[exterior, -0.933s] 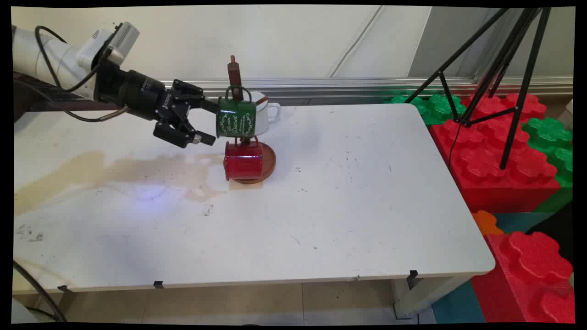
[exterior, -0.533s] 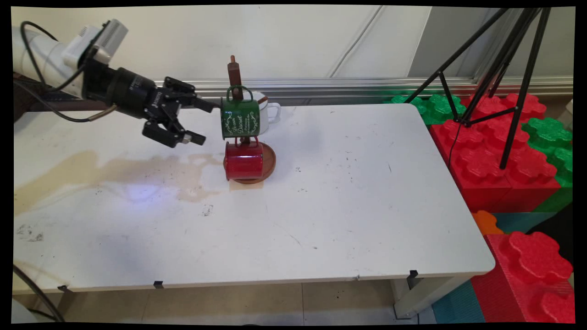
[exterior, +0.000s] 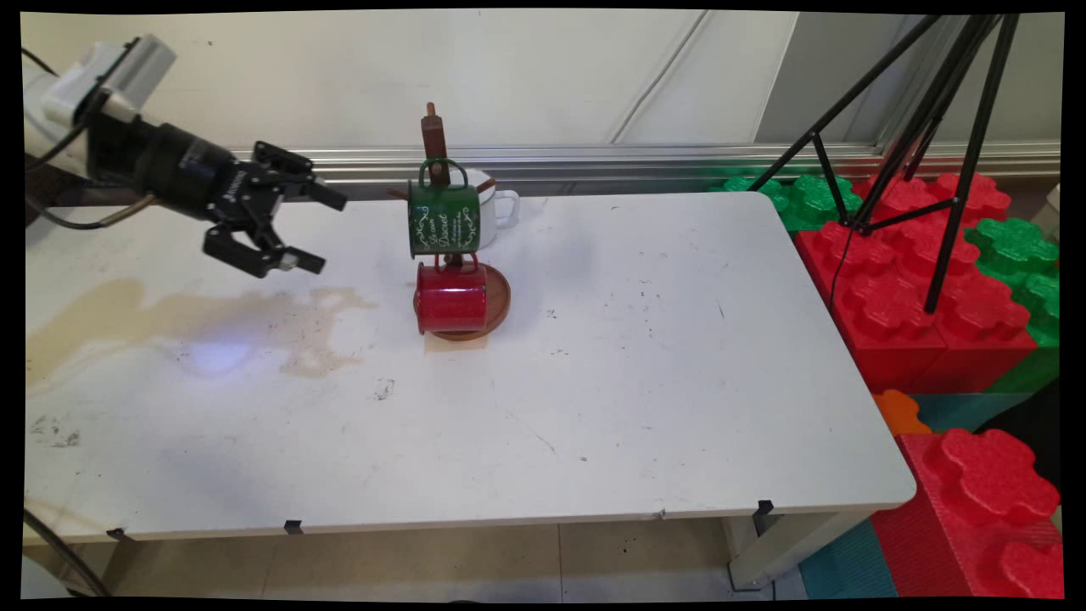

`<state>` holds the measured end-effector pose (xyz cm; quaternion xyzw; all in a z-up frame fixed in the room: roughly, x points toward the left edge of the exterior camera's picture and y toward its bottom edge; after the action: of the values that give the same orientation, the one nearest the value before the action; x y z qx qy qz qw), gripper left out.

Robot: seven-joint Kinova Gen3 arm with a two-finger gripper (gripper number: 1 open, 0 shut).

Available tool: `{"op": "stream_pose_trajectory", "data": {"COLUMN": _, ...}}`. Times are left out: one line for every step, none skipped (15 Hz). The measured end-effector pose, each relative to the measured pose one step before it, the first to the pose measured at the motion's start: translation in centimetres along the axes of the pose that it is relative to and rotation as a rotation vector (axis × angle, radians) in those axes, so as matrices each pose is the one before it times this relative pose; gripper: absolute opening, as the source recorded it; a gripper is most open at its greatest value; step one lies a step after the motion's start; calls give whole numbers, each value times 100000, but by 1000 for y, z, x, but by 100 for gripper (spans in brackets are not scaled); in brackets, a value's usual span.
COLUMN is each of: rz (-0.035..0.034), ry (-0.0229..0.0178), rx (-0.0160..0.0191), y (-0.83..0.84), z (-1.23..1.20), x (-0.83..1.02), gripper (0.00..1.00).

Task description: Pick up the red mug from the rack

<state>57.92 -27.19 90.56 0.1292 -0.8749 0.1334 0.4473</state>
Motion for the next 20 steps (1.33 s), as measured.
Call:
{"op": "stream_pose_trajectory", "data": {"rz": 323, "ry": -618, "rx": -278, "y": 132, "z": -654, "x": -397, "gripper": 100}}
{"op": "stream_pose_trajectory", "data": {"rz": 85, "ry": -447, "rx": -314, "y": 123, "z": -518, "x": -346, "gripper": 100}}
{"op": "stream_pose_trajectory", "data": {"rz": 5, "ry": -302, "rx": -183, "y": 87, "z": -323, "x": -226, "gripper": 100}}
{"op": "stream_pose_trajectory", "data": {"rz": -21, "ry": -414, "rx": -363, "y": 136, "z": -460, "x": -360, "gripper": 100}}
{"op": "stream_pose_trajectory", "data": {"rz": -3, "ry": -252, "rx": -247, "y": 65, "z": -272, "x": -232, "gripper": 100}}
{"op": "stream_pose_trajectory", "data": {"rz": -27, "ry": -516, "rx": -416, "y": 146, "z": -455, "x": -419, "gripper": 100}}
{"op": "stream_pose_trajectory", "data": {"rz": -63, "ry": -393, "rx": -274, "y": 114, "z": -354, "x": -360, "gripper": 100}}
{"op": "stream_pose_trajectory", "data": {"rz": -76, "ry": -463, "rx": -276, "y": 108, "z": -352, "x": -405, "gripper": 100}}
{"op": "stream_pose_trajectory", "data": {"rz": -71, "ry": -276, "rx": -151, "y": 73, "z": -238, "x": -296, "gripper": 100}}
{"op": "stream_pose_trajectory", "data": {"rz": -70, "ry": -79, "rx": -96, "y": 25, "z": -143, "x": -208, "gripper": 100}}
{"op": "stream_pose_trajectory", "data": {"rz": -73, "ry": -26, "rx": -78, "y": 44, "z": -138, "x": -229, "gripper": 100}}
{"op": "stream_pose_trajectory", "data": {"rz": -102, "ry": 53, "rx": 25, "y": 42, "z": -97, "x": -236, "gripper": 100}}
{"op": "stream_pose_trajectory", "data": {"rz": -94, "ry": 113, "rx": 27, "y": 4, "z": -65, "x": -241, "gripper": 100}}
{"op": "stream_pose_trajectory", "data": {"rz": -139, "ry": 217, "rx": 158, "y": -14, "z": -7, "x": -273, "gripper": 100}}
{"op": "stream_pose_trajectory", "data": {"rz": -161, "ry": 296, "rx": 321, "y": -47, "z": 50, "x": -282, "gripper": 100}}
{"op": "stream_pose_trajectory", "data": {"rz": -83, "ry": 179, "rx": 163, "y": -27, "z": 62, "x": -198, "gripper": 100}}
{"op": "stream_pose_trajectory", "data": {"rz": -123, "ry": 305, "rx": 242, "y": -18, "z": 87, "x": -306, "gripper": 100}}
{"op": "stream_pose_trajectory", "data": {"rz": -153, "ry": 187, "rx": 51, "y": -14, "z": 110, "x": -245, "gripper": 100}}
{"op": "stream_pose_trajectory", "data": {"rz": -186, "ry": 300, "rx": -38, "y": -47, "z": 207, "x": -365, "gripper": 100}}
{"op": "stream_pose_trajectory", "data": {"rz": -207, "ry": 219, "rx": -73, "y": 2, "z": 145, "x": -276, "gripper": 100}}
